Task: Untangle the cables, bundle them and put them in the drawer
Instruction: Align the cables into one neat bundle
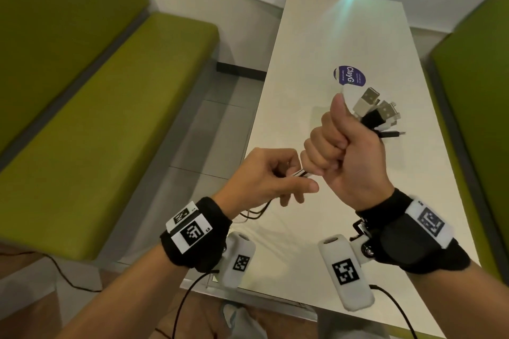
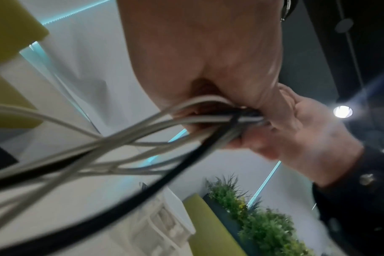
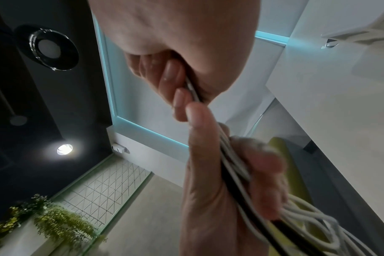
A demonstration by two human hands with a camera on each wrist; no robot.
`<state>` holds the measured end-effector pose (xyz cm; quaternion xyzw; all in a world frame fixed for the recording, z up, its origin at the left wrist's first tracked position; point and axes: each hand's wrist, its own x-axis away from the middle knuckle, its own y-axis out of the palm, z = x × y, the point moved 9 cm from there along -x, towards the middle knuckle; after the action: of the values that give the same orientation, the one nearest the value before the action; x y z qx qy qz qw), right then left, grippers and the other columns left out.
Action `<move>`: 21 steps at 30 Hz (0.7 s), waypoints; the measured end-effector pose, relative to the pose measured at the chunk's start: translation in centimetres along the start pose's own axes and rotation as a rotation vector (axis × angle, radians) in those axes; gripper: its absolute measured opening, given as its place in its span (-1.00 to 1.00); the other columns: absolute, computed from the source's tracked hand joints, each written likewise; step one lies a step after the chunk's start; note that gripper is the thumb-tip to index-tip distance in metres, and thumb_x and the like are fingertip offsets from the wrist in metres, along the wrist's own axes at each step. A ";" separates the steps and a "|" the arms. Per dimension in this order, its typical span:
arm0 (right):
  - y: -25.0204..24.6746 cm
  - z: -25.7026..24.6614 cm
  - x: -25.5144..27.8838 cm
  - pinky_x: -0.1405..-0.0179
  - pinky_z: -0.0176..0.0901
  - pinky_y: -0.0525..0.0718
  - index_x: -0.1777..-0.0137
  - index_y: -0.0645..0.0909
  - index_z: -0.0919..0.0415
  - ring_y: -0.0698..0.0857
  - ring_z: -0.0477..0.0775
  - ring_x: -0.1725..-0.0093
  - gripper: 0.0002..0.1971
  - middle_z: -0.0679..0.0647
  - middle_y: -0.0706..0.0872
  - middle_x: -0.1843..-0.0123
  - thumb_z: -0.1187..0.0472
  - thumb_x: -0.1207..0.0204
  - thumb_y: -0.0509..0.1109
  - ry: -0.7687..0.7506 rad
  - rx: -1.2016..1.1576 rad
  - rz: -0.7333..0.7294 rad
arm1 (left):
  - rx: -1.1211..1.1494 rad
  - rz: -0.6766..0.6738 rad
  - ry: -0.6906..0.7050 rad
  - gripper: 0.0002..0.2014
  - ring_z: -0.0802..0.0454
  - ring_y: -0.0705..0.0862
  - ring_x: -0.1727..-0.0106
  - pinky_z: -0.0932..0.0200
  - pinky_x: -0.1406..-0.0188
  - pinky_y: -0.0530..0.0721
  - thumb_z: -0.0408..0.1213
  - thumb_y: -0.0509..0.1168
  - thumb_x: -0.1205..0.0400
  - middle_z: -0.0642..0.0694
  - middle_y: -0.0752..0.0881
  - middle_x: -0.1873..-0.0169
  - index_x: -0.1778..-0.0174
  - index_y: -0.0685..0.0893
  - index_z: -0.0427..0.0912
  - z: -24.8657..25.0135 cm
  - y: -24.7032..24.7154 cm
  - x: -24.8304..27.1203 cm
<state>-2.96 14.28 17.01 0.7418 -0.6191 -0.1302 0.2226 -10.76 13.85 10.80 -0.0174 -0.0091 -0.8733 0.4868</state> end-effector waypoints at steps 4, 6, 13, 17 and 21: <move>0.9 -1.1 0.2 0.65 -0.30 0.11 0.56 0.08 0.08 0.02 -0.02 0.67 -0.45 -0.05 0.07 0.68 -0.12 -0.56 0.19 0.007 0.021 -0.040 | -0.024 -0.021 0.060 -0.67 -0.35 0.68 0.43 0.04 0.46 0.57 -0.30 0.54 -0.48 -0.21 0.75 0.49 0.36 0.64 -0.52 0.8 0.4 0.6; 1.6 -1.7 0.1 0.65 -0.29 0.04 0.56 0.08 0.07 0.00 -0.02 0.67 -0.45 -0.03 0.04 0.66 -0.11 -0.58 0.18 -0.005 0.035 -0.067 | -0.144 -0.062 0.117 -0.58 -0.39 0.69 0.33 -0.19 0.36 0.64 -0.08 0.49 -0.53 -0.33 0.78 0.36 0.38 0.70 -0.43 1.0 1.2 0.6; 2.2 -4.7 -0.4 0.61 -0.21 -0.03 0.54 0.04 0.07 -0.01 -0.03 0.67 -0.46 -0.01 0.01 0.65 -0.05 -0.62 0.14 -0.073 0.098 -0.070 | -0.776 -0.101 0.099 -0.62 0.10 0.68 0.39 0.08 0.29 0.62 0.09 0.36 -0.61 0.06 0.76 0.42 0.36 0.60 -0.13 -6.8 -0.4 0.5; 2.1 -6.3 -0.1 0.60 -0.23 -0.03 0.57 0.04 0.04 -0.02 -0.03 0.67 -0.45 -0.04 0.01 0.67 -0.06 -0.63 0.12 -0.116 0.103 -0.068 | -1.045 -0.115 -0.067 -0.56 -0.08 0.62 0.31 0.06 0.31 0.55 0.20 0.27 -0.62 -0.05 0.67 0.35 0.28 0.63 -0.15 -11.2 -6.4 -0.3; 0.6 -8.8 -0.1 0.59 -0.21 -0.02 0.53 -0.03 0.09 -0.05 -0.03 0.65 -0.40 -0.04 -0.01 0.65 -0.06 -0.73 0.07 -0.179 0.178 -0.038 | -1.012 0.037 -0.422 -0.64 -0.01 0.67 0.26 0.10 0.31 0.55 0.14 0.20 -0.67 -0.14 0.75 0.22 0.10 0.77 -0.03 -16.0 -14.7 1.2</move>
<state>0.61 15.81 24.98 0.7555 -0.6315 -0.1446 0.0973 -24.21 20.01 -5.11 -0.4242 0.3149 -0.7375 0.4208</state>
